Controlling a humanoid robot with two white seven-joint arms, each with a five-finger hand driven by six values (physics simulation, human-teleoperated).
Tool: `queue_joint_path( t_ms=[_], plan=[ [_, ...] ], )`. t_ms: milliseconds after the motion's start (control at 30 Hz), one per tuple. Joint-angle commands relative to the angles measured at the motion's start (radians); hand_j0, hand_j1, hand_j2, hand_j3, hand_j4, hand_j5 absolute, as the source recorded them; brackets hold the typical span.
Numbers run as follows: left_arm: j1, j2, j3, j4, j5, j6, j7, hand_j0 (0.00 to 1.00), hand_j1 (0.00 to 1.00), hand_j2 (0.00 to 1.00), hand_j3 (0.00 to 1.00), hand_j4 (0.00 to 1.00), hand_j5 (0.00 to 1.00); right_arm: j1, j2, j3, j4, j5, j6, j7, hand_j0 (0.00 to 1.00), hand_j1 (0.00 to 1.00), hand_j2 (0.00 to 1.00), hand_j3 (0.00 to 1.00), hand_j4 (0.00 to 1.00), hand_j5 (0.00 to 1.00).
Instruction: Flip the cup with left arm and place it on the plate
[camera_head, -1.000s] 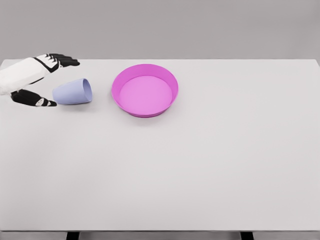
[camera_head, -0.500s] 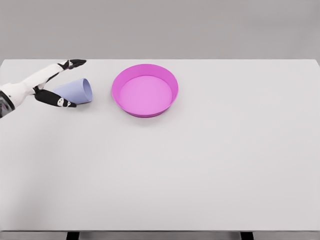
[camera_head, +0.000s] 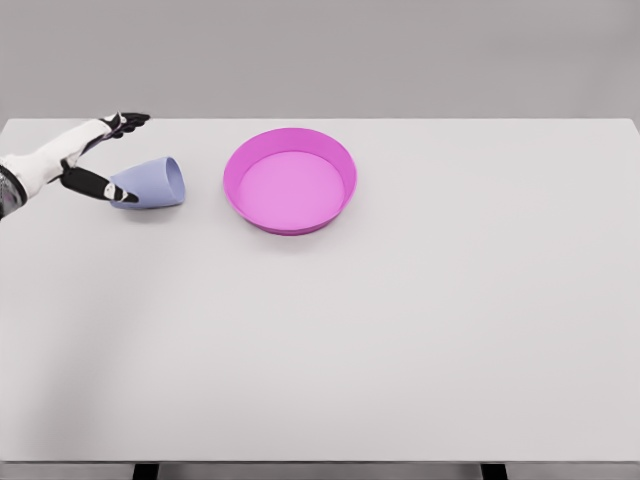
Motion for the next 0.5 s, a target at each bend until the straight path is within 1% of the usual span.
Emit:
queue_joint_path(
  t_ms=[0,133,233,367,400,467],
  plan=[
    [0.0,-0.019,-0.002,0.012,-0.037,0.055,0.0,1.0,1.0,1.0,1.0,1.0,1.0,0.0,0.0,0.0,0.0,0.0,0.0,0.0,1.0,1.0,1.0,1.0,1.0,1.0],
    [-0.012,-0.017,-0.036,0.004,-0.046,0.109,0.0,1.0,1.0,1.0,1.0,1.0,1.0,0.0,0.0,0.0,0.0,0.0,0.0,0.001,1.0,1.0,1.0,1.0,1.0,1.0],
    [-0.014,-0.019,-0.037,-0.003,-0.086,0.107,0.0,1.0,1.0,1.0,1.0,1.0,1.0,0.0,0.0,0.0,0.0,0.0,-0.001,0.001,1.0,1.0,1.0,1.0,1.0,1.0],
    [-0.026,-0.019,-0.059,-0.017,-0.089,0.109,0.0,1.0,1.0,1.0,1.0,1.0,1.0,0.0,0.0,0.0,0.0,0.0,0.0,0.001,1.0,1.0,1.0,1.0,1.0,1.0],
    [-0.041,-0.019,-0.082,-0.031,-0.105,0.123,0.0,1.0,1.0,1.0,1.0,1.0,1.0,0.0,0.0,0.0,0.0,0.0,-0.001,0.0,1.0,1.0,1.0,1.0,1.0,1.0],
    [-0.051,-0.032,-0.103,-0.049,-0.141,0.189,0.0,1.0,1.0,1.0,1.0,1.0,1.0,0.0,0.0,0.0,0.0,0.0,0.0,0.0,1.0,1.0,1.0,1.0,1.0,1.0]
  ],
)
